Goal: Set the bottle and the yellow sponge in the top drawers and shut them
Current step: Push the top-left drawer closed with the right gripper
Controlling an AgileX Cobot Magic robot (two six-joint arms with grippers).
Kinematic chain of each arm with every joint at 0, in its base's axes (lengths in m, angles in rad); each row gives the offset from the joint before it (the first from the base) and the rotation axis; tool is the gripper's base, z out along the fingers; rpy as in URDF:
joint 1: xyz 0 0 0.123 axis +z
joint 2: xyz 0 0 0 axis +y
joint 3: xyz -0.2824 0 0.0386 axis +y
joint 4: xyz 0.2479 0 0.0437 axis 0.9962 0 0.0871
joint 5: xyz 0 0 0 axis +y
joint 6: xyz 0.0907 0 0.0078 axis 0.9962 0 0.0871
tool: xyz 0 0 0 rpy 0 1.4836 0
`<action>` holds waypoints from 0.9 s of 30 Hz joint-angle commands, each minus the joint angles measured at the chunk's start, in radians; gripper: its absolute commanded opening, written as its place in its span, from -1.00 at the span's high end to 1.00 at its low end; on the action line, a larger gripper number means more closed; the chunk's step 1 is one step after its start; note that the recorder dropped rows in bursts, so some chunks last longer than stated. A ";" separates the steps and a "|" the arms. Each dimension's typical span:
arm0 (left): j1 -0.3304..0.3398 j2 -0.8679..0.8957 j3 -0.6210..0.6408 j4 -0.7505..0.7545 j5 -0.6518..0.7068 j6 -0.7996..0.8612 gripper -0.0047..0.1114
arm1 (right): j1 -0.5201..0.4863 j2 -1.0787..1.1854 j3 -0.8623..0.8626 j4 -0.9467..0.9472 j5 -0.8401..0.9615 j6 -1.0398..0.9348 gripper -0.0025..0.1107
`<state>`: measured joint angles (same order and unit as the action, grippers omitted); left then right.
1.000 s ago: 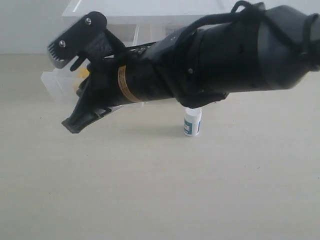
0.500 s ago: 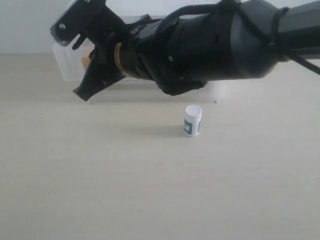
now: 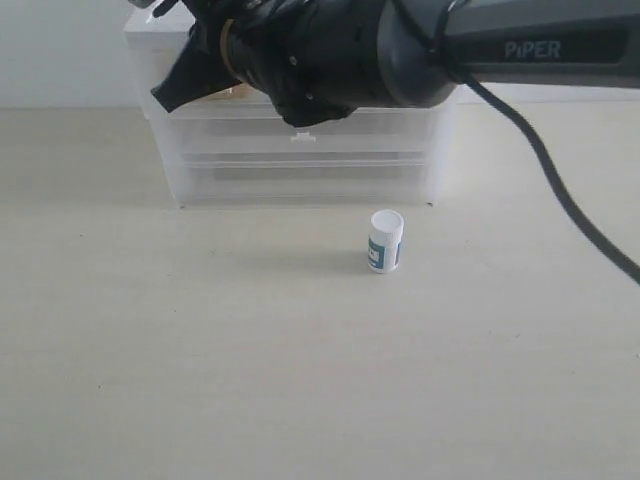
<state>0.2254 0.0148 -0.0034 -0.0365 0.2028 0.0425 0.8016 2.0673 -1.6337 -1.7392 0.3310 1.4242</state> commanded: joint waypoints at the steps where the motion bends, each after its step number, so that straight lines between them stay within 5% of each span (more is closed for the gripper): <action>1: -0.002 0.004 0.003 -0.007 -0.001 -0.009 0.85 | -0.025 0.010 -0.019 0.023 0.045 0.034 0.79; 6: -0.002 0.004 0.003 -0.007 -0.001 -0.009 0.85 | -0.003 -0.079 -0.015 0.397 0.142 -0.146 0.79; 13: -0.002 0.004 0.003 -0.007 -0.001 -0.009 0.85 | 0.008 -0.129 0.048 0.904 0.098 -0.858 0.79; 18: -0.002 0.004 0.003 -0.007 -0.001 -0.009 0.85 | 0.005 -0.045 0.048 0.731 0.076 -0.751 0.79; 23: -0.002 0.004 0.003 -0.007 -0.001 -0.009 0.85 | 0.005 -0.007 0.046 0.287 0.099 -0.319 0.79; 27: -0.002 0.004 0.003 -0.007 -0.001 -0.009 0.85 | 0.005 -0.005 0.046 0.169 0.146 -0.271 0.79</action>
<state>0.2254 0.0148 -0.0034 -0.0365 0.2028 0.0425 0.8096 2.0608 -1.5846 -1.4588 0.4379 1.0992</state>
